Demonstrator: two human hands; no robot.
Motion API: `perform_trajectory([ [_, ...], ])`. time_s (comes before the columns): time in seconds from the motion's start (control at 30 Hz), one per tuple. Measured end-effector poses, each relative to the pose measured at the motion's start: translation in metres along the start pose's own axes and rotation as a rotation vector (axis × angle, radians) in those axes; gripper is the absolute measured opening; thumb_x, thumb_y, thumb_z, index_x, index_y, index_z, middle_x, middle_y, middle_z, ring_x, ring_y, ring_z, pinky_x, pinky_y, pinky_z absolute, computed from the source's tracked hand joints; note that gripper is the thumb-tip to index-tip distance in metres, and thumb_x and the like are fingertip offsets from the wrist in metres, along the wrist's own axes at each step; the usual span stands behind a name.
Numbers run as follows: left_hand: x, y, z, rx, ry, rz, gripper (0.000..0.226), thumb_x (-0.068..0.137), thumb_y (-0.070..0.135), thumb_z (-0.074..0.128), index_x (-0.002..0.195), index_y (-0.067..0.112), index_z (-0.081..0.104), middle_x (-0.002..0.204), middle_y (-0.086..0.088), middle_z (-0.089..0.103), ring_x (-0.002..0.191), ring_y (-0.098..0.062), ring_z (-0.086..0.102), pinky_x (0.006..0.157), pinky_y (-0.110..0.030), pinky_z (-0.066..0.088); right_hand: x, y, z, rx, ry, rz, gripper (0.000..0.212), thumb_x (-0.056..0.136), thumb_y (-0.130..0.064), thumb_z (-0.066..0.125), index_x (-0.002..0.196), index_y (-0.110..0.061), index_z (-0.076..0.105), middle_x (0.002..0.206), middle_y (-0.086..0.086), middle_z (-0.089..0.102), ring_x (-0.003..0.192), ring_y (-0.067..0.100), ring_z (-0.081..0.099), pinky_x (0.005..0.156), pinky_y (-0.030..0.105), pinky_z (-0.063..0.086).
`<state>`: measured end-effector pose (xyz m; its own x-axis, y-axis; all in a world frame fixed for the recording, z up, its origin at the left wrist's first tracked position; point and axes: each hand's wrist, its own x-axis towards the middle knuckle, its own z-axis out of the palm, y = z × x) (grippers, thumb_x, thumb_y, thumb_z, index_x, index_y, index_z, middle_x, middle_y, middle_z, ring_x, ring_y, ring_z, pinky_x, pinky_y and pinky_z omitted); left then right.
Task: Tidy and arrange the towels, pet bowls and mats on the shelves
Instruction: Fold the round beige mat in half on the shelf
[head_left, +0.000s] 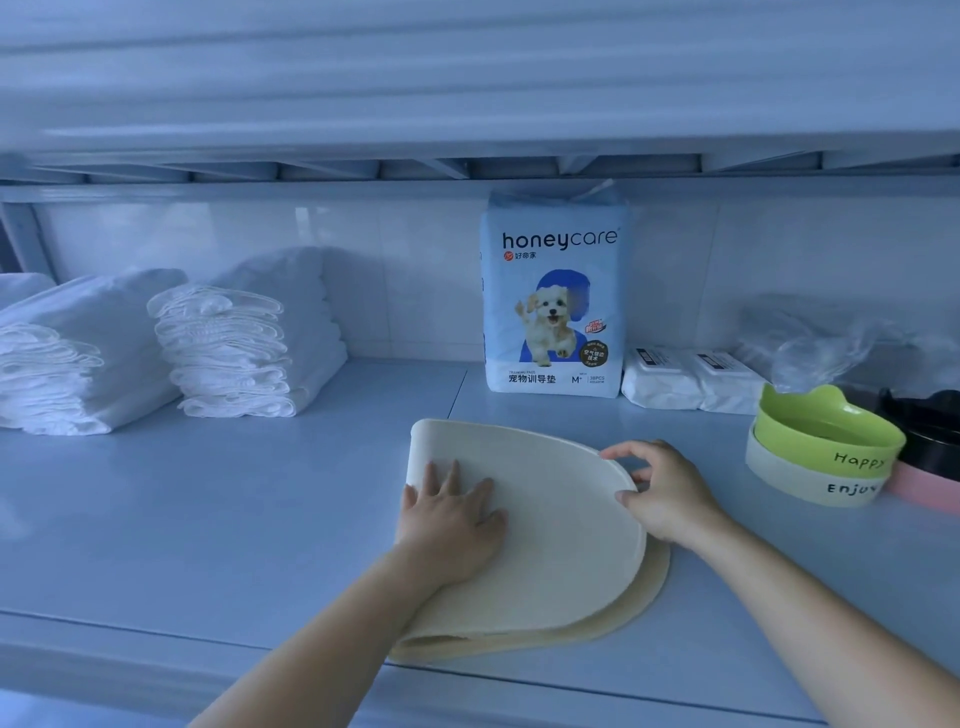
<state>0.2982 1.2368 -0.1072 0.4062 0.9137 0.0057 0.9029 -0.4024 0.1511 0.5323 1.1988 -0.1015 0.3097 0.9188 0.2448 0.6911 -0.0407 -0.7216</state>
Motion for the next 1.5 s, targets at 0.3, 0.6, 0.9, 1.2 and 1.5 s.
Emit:
perform_trajectory([
  [0.3,0.001,-0.002,0.012,0.005,0.115,0.008,0.048,0.096,0.045,0.028,0.143,0.035,0.027,0.156,-0.002,0.013,0.144,-0.016,0.005,0.114,-0.041,0.007,0.011,0.009,-0.001,-0.168,-0.137,-0.037,0.034,0.077,-0.011,0.063,0.105,-0.029,0.062,0.113,-0.004,0.050,0.095,0.015,0.054,0.071,0.022,0.039],
  [0.6,-0.011,-0.014,-0.004,-0.513,0.387,-0.277,0.043,0.085,0.013,0.056,0.126,0.021,0.048,0.136,0.000,0.040,0.119,-0.020,0.047,0.082,-0.020,0.033,0.038,0.003,0.009,-0.281,-0.265,-0.147,0.034,0.081,-0.016,0.061,0.114,-0.022,0.060,0.123,0.005,0.048,0.110,0.021,0.053,0.084,0.024,0.039],
  [0.9,-0.024,-0.002,-0.015,-0.434,0.245,-0.573,0.053,0.082,0.042,0.061,0.122,0.012,0.045,0.121,-0.004,0.053,0.110,-0.024,0.052,0.083,-0.028,0.040,0.053,0.002,0.012,-0.350,-0.333,-0.102,0.046,0.079,-0.033,0.059,0.124,-0.028,0.050,0.133,0.004,0.046,0.120,0.025,0.047,0.097,0.035,0.042],
  [1.2,-0.010,0.003,-0.026,-0.366,0.301,-0.444,0.055,0.079,0.026,0.067,0.127,0.016,0.040,0.121,-0.006,0.053,0.110,-0.026,0.051,0.081,-0.027,0.039,0.054,0.009,0.002,-0.193,-0.260,-0.078,0.061,0.072,-0.023,0.077,0.127,-0.016,0.050,0.134,0.006,0.049,0.122,0.022,0.048,0.093,0.025,0.038],
  [1.5,0.044,-0.006,-0.046,-0.229,0.225,-0.076,0.062,0.080,0.022,0.068,0.135,0.022,0.038,0.129,-0.004,0.051,0.114,-0.024,0.048,0.083,-0.026,0.035,0.025,0.007,-0.019,-0.200,-0.099,-0.056,0.057,0.075,-0.018,0.070,0.127,-0.021,0.046,0.128,0.008,0.042,0.110,0.022,0.051,0.078,0.018,0.035],
])
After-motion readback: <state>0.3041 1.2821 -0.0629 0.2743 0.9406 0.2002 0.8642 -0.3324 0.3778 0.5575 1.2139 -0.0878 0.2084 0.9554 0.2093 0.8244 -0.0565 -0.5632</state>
